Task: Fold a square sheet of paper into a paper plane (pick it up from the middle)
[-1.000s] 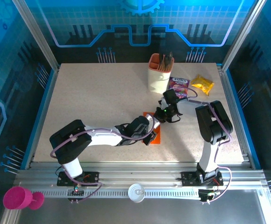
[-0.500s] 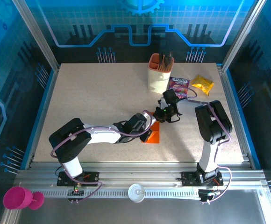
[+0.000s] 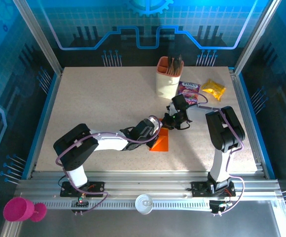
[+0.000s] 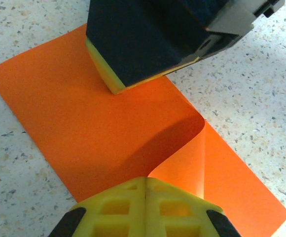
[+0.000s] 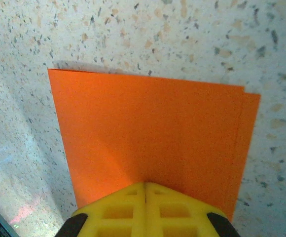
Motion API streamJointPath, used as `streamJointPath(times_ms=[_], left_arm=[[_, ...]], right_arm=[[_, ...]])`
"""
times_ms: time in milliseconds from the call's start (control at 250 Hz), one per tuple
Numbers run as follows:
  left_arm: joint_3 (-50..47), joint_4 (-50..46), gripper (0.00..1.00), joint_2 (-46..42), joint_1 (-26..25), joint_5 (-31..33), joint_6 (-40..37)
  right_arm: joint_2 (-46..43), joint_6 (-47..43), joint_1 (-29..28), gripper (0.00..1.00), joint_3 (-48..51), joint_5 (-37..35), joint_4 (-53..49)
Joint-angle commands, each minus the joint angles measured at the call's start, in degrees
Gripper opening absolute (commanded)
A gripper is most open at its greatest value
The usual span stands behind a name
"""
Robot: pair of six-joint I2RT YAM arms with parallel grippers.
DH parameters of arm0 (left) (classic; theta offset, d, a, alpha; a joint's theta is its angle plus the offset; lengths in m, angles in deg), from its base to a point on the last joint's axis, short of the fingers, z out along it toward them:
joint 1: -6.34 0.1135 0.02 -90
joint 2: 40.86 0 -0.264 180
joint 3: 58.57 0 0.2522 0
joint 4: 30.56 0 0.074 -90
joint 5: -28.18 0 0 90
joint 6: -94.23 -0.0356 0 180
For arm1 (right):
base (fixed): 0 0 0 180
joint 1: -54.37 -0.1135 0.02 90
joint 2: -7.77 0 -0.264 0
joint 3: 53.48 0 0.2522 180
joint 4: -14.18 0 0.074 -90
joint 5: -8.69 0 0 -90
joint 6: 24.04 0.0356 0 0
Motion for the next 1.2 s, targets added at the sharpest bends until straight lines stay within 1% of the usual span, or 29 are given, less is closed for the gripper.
streamJointPath(times_ms=[0,364,1198], left_arm=[[1.75,-0.63,0.00,1.33,0.52,1.93,-1.48],[1.28,-0.61,0.00,2.24,0.76,4.32,-1.39],[-1.21,0.65,0.00,4.48,0.70,5.02,0.24]], right_arm=[[2.66,-0.97,0.67,0.00,1.92,-2.74,-2.31],[2.91,-1.17,1.03,0.00,2.00,-2.80,-2.45],[3.32,-0.84,1.40,0.00,1.88,-1.96,-2.10]])
